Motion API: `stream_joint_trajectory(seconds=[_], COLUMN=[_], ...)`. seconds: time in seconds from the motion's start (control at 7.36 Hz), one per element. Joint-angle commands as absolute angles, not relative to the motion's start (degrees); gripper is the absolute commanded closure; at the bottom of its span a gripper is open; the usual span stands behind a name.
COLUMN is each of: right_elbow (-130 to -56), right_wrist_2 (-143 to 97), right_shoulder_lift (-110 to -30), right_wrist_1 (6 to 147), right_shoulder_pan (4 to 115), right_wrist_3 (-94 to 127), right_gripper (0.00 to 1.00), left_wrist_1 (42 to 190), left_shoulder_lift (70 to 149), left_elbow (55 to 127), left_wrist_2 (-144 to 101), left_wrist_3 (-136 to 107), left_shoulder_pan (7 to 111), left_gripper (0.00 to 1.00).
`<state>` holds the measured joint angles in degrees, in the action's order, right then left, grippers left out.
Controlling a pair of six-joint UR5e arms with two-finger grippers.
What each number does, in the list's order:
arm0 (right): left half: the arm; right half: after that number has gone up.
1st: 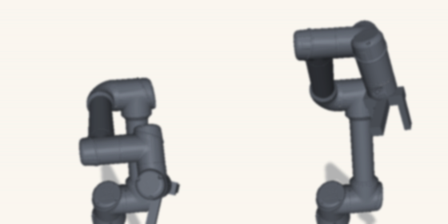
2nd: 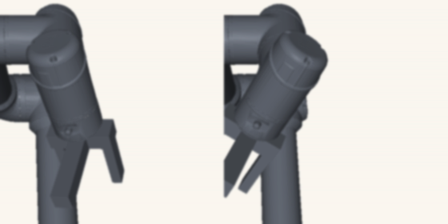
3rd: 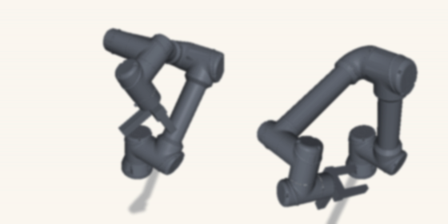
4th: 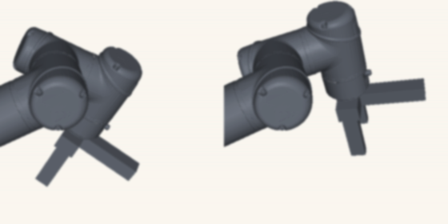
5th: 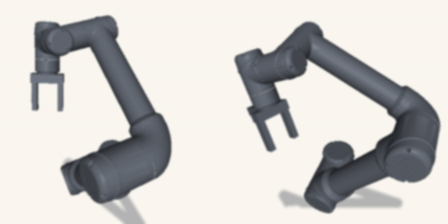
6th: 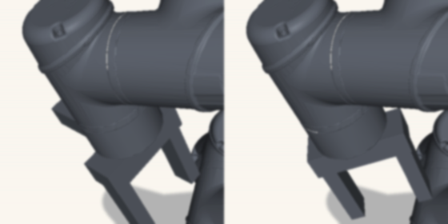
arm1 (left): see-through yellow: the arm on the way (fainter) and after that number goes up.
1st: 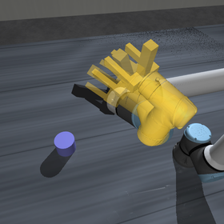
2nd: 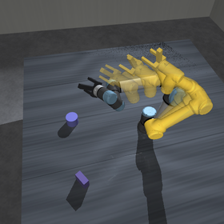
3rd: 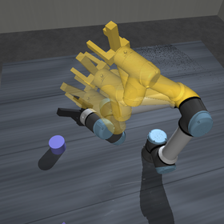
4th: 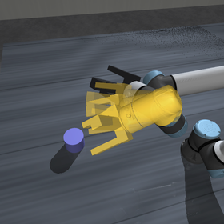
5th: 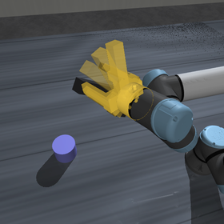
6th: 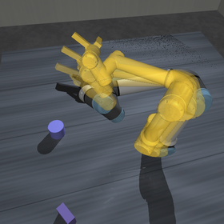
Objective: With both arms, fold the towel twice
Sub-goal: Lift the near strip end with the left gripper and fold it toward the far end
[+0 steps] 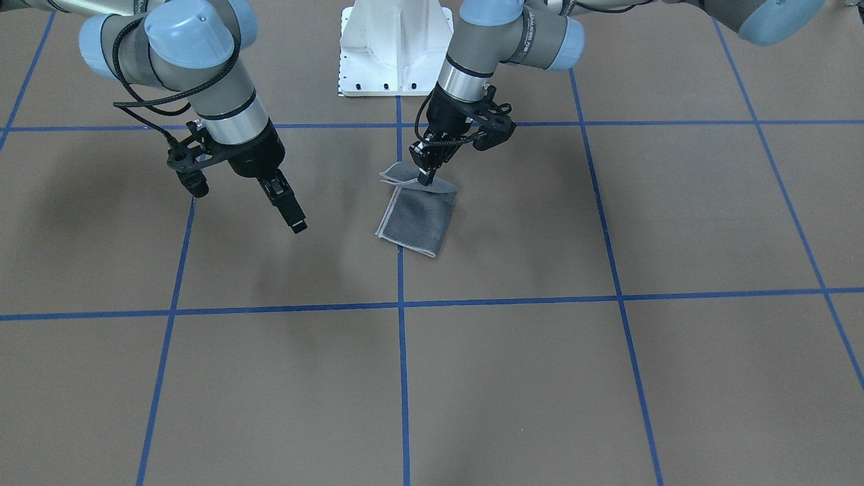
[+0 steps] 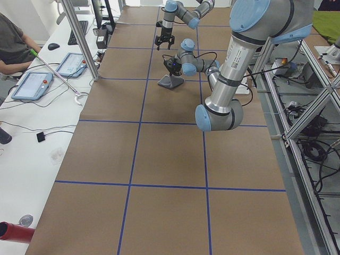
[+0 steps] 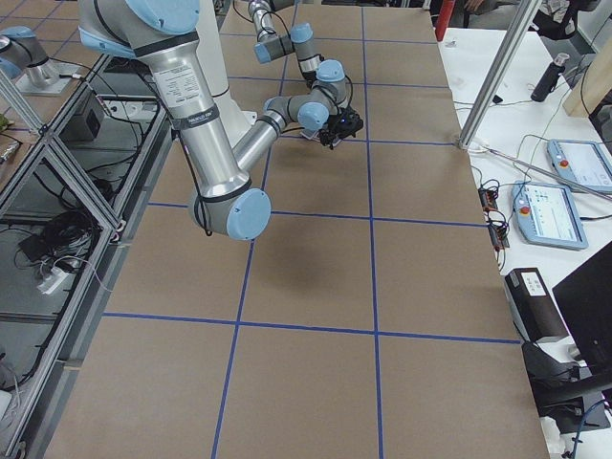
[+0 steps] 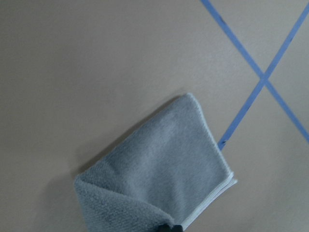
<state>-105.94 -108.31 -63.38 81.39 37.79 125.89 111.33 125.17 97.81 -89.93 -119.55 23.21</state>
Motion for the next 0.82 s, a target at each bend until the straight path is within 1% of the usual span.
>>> stream_joint_trajectory(seconds=[0.0, 0.41, 0.68], right_elbow=[-105.9, -105.7, -105.3], right_wrist_2=[-108.3, -108.2, -108.3], right_shoulder_lift=[-63.5, -63.5, -63.4], right_wrist_1=[81.3, 81.1, 81.0], right_shoulder_pan=[37.8, 37.8, 37.7], right_wrist_3=[125.7, 125.6, 125.6], right_gripper=[0.00, 0.00, 0.00], left_wrist_1=[111.5, 111.5, 112.1], left_shoulder_lift=[129.3, 133.2, 133.3], left_elbow=[92.7, 88.3, 86.1], left_wrist_2=[-89.9, -89.9, -89.9], left_wrist_3=[-119.6, -119.8, -119.7], left_shoulder_pan=[24.1, 26.2, 26.4], left_gripper=[1.00, 1.00, 1.00])
